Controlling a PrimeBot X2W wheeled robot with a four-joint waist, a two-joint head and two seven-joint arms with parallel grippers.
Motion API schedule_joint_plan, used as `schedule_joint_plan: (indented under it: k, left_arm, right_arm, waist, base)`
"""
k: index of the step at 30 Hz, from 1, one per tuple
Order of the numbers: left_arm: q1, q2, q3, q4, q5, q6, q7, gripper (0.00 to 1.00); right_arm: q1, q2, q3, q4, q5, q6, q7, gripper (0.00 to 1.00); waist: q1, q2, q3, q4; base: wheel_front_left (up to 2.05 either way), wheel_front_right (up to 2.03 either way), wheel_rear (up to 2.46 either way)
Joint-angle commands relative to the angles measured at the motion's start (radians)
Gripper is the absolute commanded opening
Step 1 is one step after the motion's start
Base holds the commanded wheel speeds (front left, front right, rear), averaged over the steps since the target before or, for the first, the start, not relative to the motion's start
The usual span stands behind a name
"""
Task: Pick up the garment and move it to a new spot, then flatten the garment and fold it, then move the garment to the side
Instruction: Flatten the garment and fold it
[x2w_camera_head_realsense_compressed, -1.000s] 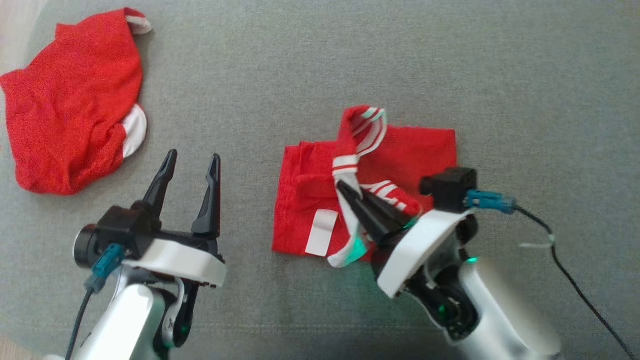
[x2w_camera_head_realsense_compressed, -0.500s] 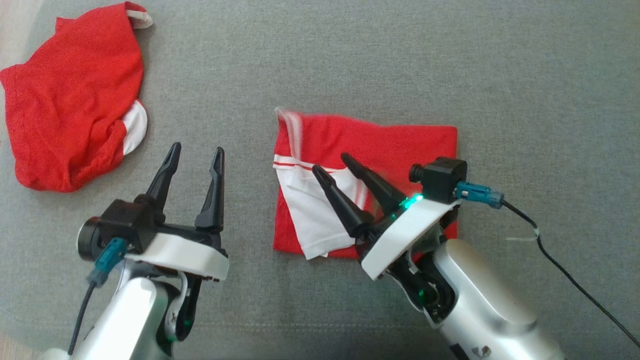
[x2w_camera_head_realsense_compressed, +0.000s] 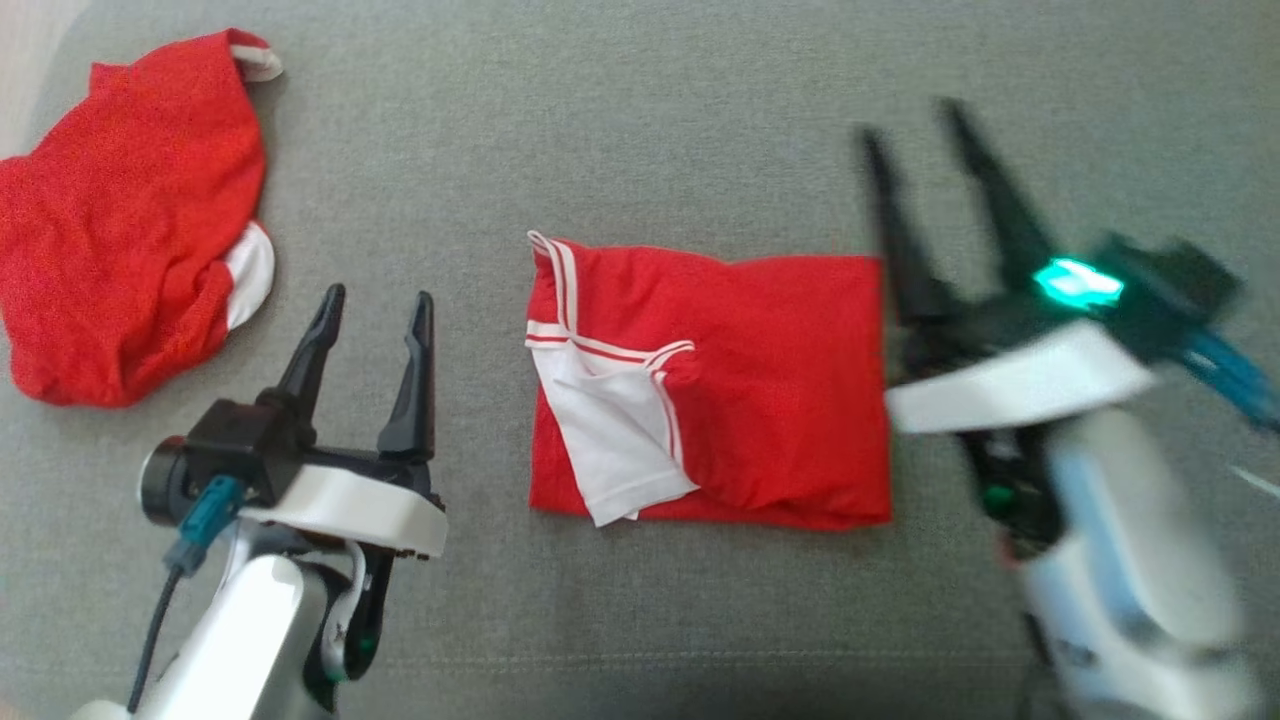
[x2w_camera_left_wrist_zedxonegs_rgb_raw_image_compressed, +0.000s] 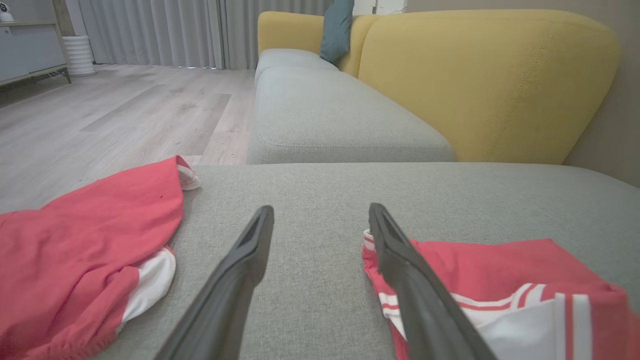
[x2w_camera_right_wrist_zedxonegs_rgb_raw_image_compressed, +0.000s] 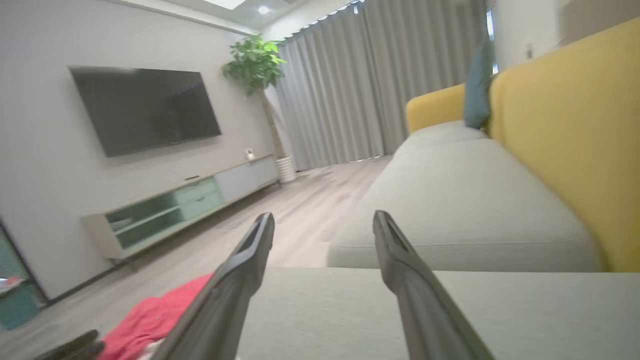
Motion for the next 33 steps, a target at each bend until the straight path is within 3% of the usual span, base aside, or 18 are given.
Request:
schedule_joint_plan:
  k: [1, 6, 11, 33]
  left_arm:
    - [-0.016, 0.028, 0.047, -0.034, 0.005, 0.004, -0.011, 1.00]
    - [-0.006, 0.038, 0.056, -0.045, 0.002, 0.015, -0.009, 1.00]
    - [0.013, 0.049, 0.063, -0.056, 0.000, 0.026, -0.008, 1.00]
    - [0.154, 0.073, 0.064, -0.055, 0.001, 0.052, -0.016, 1.00]
  right_arm:
    - [0.027, -0.003, 0.001, -0.040, -0.012, -0.001, 0.008, 1.00]
    - [0.168, -0.030, -0.175, -0.142, -0.094, -0.001, 0.072, 1.00]
    - [0.282, -0.029, -0.266, -0.232, -0.131, -0.001, 0.119, 1.00]
    - [0.518, 0.015, -0.306, -0.323, -0.135, -0.001, 0.192, 1.00]
  waist:
    - [0.0000, 0.0000, -0.003, -0.003]
    - [0.0000, 0.0000, -0.014, -0.017]
    - [0.0000, 0.0000, -0.031, -0.033]
    - [0.0000, 0.0000, -0.206, -0.039]
  base:
    - [0.00, 0.00, 0.00]
    - [0.00, 0.00, 0.00]
    - [0.00, 0.00, 0.00]
    - [0.00, 0.00, 0.00]
